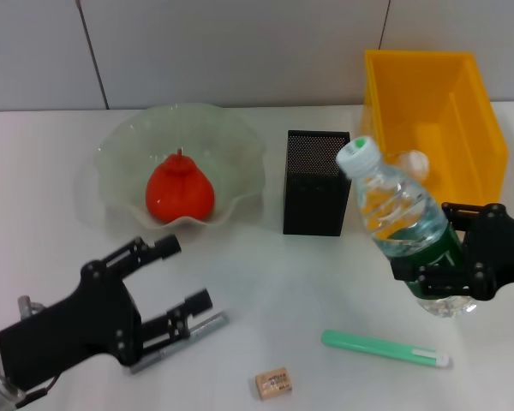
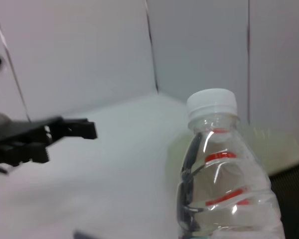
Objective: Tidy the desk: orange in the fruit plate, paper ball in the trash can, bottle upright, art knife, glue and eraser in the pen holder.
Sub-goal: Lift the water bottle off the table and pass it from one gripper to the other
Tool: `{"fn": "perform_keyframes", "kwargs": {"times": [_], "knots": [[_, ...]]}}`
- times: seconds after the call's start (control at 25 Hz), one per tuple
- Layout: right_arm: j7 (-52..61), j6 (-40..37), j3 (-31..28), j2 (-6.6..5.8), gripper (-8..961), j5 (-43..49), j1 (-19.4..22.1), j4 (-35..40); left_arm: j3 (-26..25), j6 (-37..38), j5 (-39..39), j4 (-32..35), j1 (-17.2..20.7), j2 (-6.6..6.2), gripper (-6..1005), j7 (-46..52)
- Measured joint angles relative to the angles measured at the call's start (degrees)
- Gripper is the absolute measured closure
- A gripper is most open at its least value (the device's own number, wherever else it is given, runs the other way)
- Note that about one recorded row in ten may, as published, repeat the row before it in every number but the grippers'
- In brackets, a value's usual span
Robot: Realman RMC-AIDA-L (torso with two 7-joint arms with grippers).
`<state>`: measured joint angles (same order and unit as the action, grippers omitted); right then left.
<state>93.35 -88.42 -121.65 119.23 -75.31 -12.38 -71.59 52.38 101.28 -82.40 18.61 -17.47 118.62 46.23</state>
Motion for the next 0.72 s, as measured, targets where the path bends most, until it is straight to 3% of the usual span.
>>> {"fn": "perform_keyframes", "kwargs": {"times": [0.2,0.48,0.72], "knots": [[-14.23,-6.82,-5.2,-0.1,194,-8.65,-1.17,12.76,0.0,5.43,6.49,-6.27,-2.66,0.03,214,1.89],[-25.32,-10.45,-4.58,0.23,194,-12.45,-3.22,21.97,0.24,7.64,7.94,-8.58,-6.61,0.26,214,6.68],[-30.24,-12.32,-4.02,0.28,193,-13.47,-8.32,31.28,0.43,7.61,7.67,-9.5,-8.95,0.37,215,8.61]]}}
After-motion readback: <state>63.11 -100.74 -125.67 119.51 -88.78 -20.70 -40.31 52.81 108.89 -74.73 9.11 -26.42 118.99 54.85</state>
